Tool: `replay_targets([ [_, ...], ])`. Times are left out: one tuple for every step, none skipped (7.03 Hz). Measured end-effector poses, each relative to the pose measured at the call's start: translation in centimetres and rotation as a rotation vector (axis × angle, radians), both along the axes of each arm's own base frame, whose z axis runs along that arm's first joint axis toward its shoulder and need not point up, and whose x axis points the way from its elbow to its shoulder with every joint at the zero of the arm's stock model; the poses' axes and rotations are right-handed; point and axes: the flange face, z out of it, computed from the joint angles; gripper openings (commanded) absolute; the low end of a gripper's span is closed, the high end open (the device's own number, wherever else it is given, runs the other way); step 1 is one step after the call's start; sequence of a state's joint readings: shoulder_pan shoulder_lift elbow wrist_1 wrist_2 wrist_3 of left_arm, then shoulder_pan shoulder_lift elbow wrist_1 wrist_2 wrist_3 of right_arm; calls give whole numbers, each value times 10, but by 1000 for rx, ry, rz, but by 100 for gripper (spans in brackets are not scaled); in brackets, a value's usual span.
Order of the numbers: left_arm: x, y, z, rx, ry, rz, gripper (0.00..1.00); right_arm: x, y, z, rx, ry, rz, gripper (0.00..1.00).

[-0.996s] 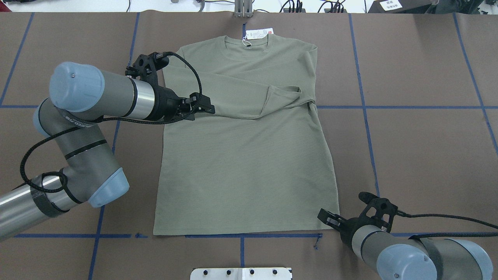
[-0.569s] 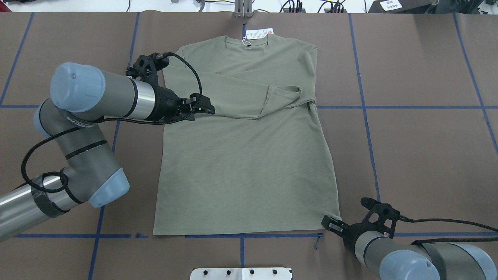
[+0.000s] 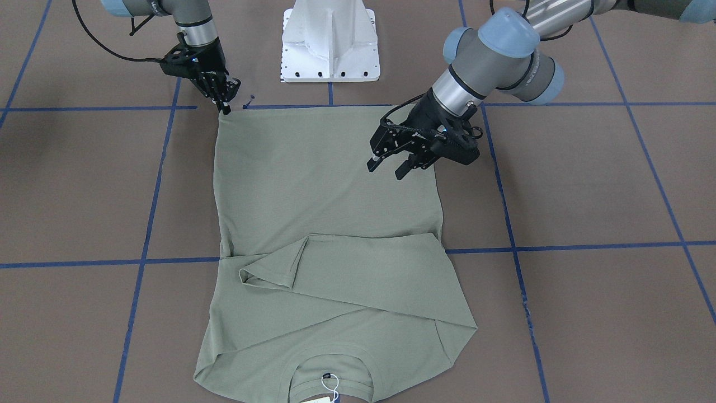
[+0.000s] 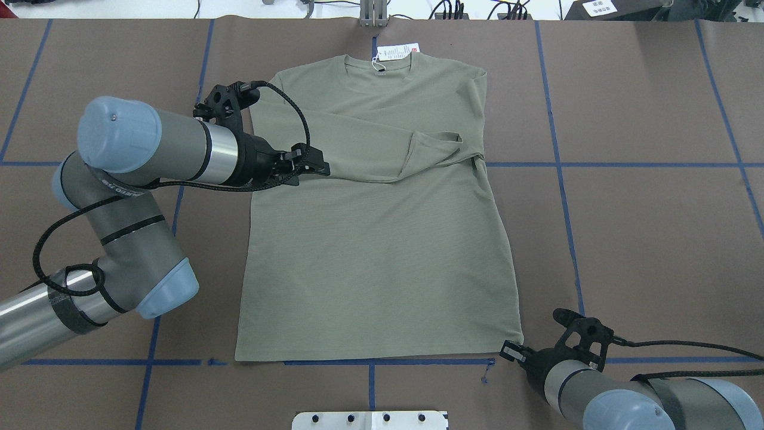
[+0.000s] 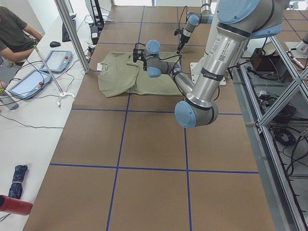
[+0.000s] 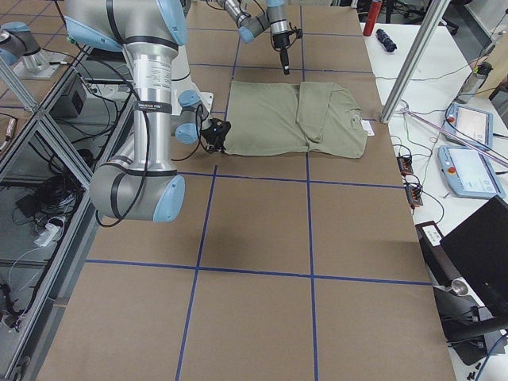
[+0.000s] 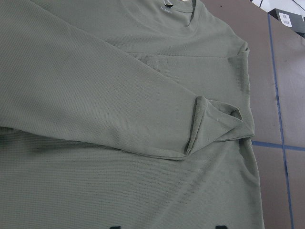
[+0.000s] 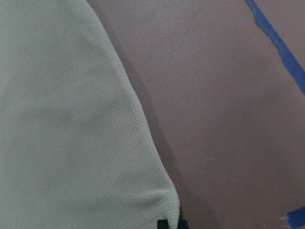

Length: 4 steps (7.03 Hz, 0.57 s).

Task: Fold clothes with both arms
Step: 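Release the sleeve with the left gripper while the right gripper moves to the hem corner, then move the left gripper to the hem corner nearest it and grasp it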

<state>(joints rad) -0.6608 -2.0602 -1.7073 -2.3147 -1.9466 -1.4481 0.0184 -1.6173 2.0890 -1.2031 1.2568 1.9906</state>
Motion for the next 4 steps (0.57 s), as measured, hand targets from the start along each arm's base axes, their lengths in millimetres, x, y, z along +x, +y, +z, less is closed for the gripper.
replay_targets([
  [0, 0, 0, -1, 0, 0, 73, 3, 0, -3, 0, -6, -1, 0],
  [-1, 1, 2, -26, 2, -6, 72, 11, 0, -9, 1, -19, -1, 0],
  [-4, 7, 10, -103, 14, -29, 72, 21, 1, -18, 1, -35, -2, 0],
  [-4, 26, 23, -189, 6, -61, 72, 26, 1, -23, 1, -46, -4, 0],
])
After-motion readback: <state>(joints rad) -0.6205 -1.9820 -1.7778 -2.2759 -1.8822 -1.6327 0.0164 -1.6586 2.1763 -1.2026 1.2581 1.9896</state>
